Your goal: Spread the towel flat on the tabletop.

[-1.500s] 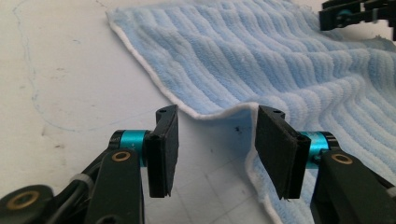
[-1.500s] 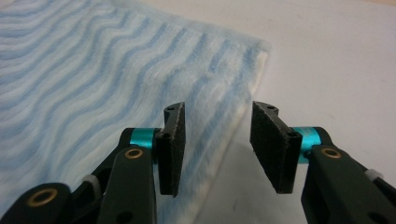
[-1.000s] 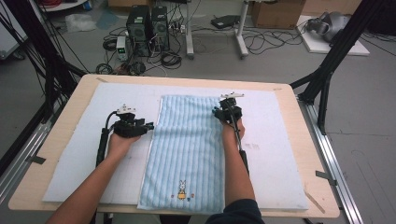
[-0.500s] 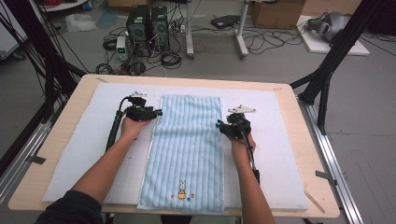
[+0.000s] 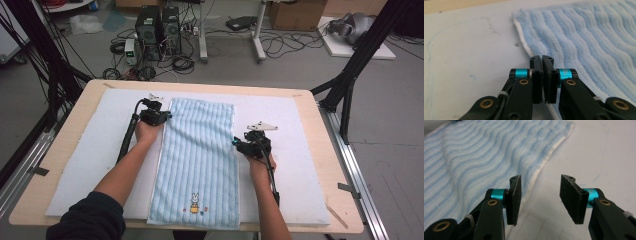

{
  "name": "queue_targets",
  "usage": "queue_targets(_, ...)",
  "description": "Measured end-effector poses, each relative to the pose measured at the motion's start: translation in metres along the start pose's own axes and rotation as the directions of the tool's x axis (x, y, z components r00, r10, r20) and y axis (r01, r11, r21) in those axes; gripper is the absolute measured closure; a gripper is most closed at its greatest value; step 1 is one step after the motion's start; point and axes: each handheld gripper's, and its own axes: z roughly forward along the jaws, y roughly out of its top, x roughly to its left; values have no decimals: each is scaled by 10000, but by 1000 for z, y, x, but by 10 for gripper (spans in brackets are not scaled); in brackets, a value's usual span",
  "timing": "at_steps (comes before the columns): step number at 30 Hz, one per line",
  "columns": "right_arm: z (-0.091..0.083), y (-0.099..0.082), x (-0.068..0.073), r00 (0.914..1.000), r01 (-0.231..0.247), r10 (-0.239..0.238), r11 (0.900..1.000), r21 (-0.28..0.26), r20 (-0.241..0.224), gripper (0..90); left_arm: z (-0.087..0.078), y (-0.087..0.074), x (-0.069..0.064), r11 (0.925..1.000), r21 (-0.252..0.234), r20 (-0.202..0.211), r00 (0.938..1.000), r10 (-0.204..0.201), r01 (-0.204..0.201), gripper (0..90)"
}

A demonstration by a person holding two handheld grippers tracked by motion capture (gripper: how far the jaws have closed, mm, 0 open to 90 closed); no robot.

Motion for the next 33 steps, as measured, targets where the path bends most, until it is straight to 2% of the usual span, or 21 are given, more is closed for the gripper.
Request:
queue_targets(1, 1, -1, 0, 10000, 11, -11, 10000, 46, -50, 518, -1, 0, 1, 9999, -32, 38, 9999, -101, 101, 780)
queue_targets(2, 3, -1, 1, 10000, 6, -5, 9999, 162, -53, 522, -2, 0, 2, 9998, 41, 75, 9998, -173, 173, 648)
queue_targets(5, 7, -2, 4, 9996, -7, 11, 9999, 172, -266, 557, -7, -3, 6, 9989, 145, 621, 9971, -444, 436, 526)
queue_targets(8, 15, -1, 7, 9996, 16, -7, 9995, 330, -294, 598, -14, -5, 7, 9981, 7, 839, 9945, -621, 623, 485)
queue_targets(10, 24, -1, 9, 9992, 113, -88, 9978, 650, -384, 686, -19, -9, 7, 9984, -44, 931, 9941, -559, 565, 460)
queue_targets(12, 27, 2, 11, 9984, 558, -548, 9962, 668, -167, 843, -23, -11, 8, 9982, -12, 966, 9936, -590, 594, 457)
queue_targets(13, 28, 3, 12, 9981, 623, -621, 9955, 716, -56, 864, -25, -12, 8, 9980, 52, 1027, 9927, -626, 624, 454)
queue_targets(14, 29, 5, 13, 9961, 789, -816, 9940, 757, 334, 868, -26, -13, 8, 9981, 39, 1061, 9924, -622, 621, 452)
queue_targets(15, 29, 6, 12, 9942, 802, -854, 9937, 783, 655, 868, -30, -15, 7, 9980, 14, 1106, 9919, -630, 632, 453)
queue_targets(16, 30, 6, 8, 9937, 592, -656, 9957, 714, 907, 865, -32, -17, 7, 9980, 18, 1144, 9914, -628, 630, 453)
queue_targets(18, 31, 5, 1, 9941, 39, -99, 9984, 557, 1079, 774, -38, -21, 4, 9984, 36, 1282, 9901, -568, 568, 453)
queue_targets(19, 31, 5, 0, 9932, -80, 17, 9985, 541, 1160, 736, -40, -21, 3, 9987, 269, 1393, 9891, -468, 435, 454)
queue_targets(20, 30, 5, -1, 9940, -94, 36, 9986, 522, 1093, 685, -41, -22, 2, 9986, 342, 1497, 9878, -438, 391, 449)
queue_targets(23, 23, 5, 0, 9954, -150, 111, 9991, 394, 955, 623, -54, -27, -3, 9990, -129, 1554, 9871, -395, 420, 466)
queue_targets(25, 15, 5, 0, 9974, -195, 182, 9997, 177, 691, 601, -61, -30, -5, 9996, -29, 1660, 9858, -260, 268, 466)
queue_targets(27, 8, 4, 1, 9979, -35, 30, 10000, 73, 642, 599, -69, -35, -9, 9995, -233, 1706, 9852, -187, 230, 466)
queue_targets(31, -8, -2, 7, 9991, 262, -260, 9996, -49, 346, 591, -83, -46, -17, 9995, -239, 1913, 9814, -137, 186, 462)
queue_targets(33, -16, -6, 10, 9985, 527, -526, 9986, -74, 128, 595, -90, -53, -23, 10000, 26, 2067, 9784, -77, 73, 460)
